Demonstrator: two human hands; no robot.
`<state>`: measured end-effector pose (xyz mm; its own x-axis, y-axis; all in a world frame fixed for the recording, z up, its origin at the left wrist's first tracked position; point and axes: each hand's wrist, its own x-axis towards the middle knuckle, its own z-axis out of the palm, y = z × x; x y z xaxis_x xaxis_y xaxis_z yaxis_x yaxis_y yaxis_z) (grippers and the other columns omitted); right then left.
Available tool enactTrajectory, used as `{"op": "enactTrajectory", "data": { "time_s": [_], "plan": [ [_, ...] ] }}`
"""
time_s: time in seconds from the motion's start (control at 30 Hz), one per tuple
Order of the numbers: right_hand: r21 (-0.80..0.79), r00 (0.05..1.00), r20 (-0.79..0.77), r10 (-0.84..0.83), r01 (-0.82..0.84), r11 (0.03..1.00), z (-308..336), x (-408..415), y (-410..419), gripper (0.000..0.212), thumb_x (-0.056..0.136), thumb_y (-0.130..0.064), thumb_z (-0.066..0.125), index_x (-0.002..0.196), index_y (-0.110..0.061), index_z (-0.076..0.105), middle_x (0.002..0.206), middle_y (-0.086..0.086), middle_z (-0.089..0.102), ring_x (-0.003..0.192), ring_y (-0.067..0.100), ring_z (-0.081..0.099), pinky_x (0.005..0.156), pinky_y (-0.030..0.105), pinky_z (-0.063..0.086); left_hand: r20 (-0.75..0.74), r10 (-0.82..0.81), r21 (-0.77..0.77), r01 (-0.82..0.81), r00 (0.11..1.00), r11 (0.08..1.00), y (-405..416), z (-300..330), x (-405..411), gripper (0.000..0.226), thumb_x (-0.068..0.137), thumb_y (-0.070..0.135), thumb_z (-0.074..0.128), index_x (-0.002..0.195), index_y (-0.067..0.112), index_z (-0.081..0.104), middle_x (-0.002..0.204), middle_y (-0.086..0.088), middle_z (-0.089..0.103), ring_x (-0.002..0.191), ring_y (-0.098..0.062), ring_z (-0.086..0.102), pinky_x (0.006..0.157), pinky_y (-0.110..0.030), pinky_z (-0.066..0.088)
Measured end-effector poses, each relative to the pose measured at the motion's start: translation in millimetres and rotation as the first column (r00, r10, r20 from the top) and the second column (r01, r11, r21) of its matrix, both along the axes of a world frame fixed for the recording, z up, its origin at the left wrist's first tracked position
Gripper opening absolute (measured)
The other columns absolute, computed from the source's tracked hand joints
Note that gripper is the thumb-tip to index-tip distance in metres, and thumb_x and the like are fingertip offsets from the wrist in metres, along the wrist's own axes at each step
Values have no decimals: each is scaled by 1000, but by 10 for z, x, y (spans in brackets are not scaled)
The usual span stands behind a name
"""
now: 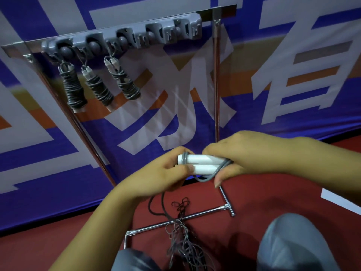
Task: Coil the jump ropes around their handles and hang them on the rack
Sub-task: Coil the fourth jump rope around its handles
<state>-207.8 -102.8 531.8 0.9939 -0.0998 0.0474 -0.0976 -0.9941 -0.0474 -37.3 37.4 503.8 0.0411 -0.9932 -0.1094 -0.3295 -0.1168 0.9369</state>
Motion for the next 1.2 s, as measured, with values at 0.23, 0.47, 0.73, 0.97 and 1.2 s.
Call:
{"op": "enactTrajectory", "data": {
  "time_s": [0.23,0.47,0.73,0.97,1.2],
  "plan": [
    [638,992,-45,-118,120,761,-40,-75,78,28,78,-36,72,102,-23,63,71,-14,68,66,0,66,69,30,55,-17,-56,-51,55,998,997,18,15,32,23,87,21,54,107,8,52,59,2,41,49,-11,31,45,-22,28],
    [952,986,-32,-161,80,297,-126,-156,147,35,75,-18,69,110,-15,64,86,10,72,70,24,72,59,31,58,-162,-81,-139,58,983,989,68,-8,69,34,82,30,62,113,16,61,63,8,49,51,-9,32,46,-17,30],
    [975,903,183,-389,-116,188,-260,-190,245,25,75,-23,73,98,-33,72,80,10,74,57,22,68,53,26,55,-594,86,-77,-163,800,984,83,-91,67,45,63,30,86,102,10,74,66,0,45,44,1,35,42,-11,32],
    [966,832,253,-494,-246,80,-275,-181,340,25,63,-37,75,87,-37,77,76,11,74,49,17,66,50,25,55,-682,99,2,-134,725,991,215,-155,-17,47,52,28,91,89,3,75,63,-1,53,46,-2,41,45,-14,36],
    [955,859,275,-432,-297,18,-249,-216,275,54,47,-60,84,95,-36,76,74,13,73,48,16,65,45,20,51,-498,54,-132,-138,866,982,340,0,83,41,60,35,86,92,13,76,77,-7,70,62,-11,64,66,-27,55]
  ]
}}
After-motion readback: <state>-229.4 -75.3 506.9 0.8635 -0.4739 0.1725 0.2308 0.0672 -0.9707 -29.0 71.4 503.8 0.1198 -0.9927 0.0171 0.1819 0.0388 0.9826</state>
